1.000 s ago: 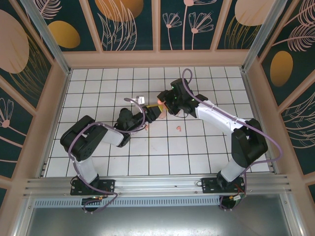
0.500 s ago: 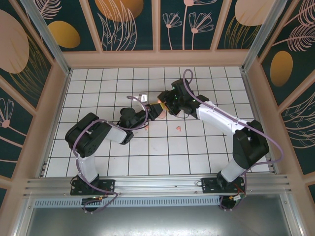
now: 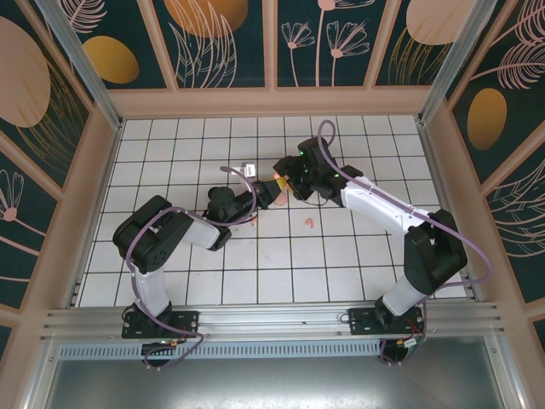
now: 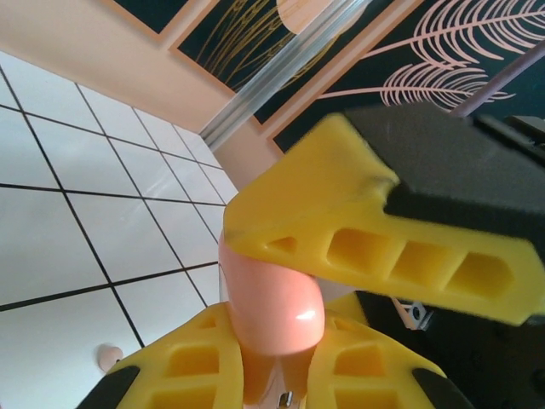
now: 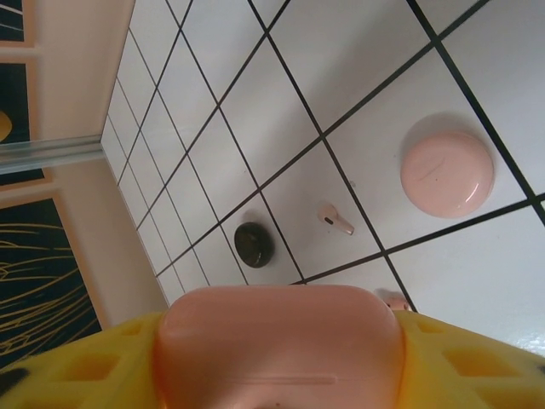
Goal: Insert the wireless bluetooth earbuds into the charging case
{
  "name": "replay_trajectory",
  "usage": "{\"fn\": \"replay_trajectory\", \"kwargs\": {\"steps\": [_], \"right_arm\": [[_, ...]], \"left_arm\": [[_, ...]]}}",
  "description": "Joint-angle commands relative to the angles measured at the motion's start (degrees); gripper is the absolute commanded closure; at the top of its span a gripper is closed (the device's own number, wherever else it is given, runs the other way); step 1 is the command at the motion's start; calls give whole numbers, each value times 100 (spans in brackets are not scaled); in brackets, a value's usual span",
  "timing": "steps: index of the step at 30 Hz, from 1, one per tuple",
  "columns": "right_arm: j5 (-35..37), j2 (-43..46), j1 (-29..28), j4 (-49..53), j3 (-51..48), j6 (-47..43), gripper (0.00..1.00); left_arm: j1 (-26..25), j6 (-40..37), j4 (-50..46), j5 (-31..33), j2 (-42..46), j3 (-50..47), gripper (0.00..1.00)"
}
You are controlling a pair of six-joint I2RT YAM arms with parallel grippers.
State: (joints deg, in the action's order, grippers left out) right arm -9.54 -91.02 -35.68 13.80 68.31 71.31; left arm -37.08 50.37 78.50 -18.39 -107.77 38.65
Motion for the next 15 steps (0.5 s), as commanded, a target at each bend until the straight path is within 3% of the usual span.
{"fn": "replay_trajectory", "kwargs": {"steps": [1,8,15], "right_arm": [[-153,351,62,-274,-8,-94,28],[92,1155,545,-250,-503,-551,25],[-99,2158,1145,-831,-1835,-2050,25]], "left_arm": [[-35,190,413,-127,-33,79,100],[-35,76,147,-95,359,-99,100],[112,-609,-860,-689,1174,-96,100]]}}
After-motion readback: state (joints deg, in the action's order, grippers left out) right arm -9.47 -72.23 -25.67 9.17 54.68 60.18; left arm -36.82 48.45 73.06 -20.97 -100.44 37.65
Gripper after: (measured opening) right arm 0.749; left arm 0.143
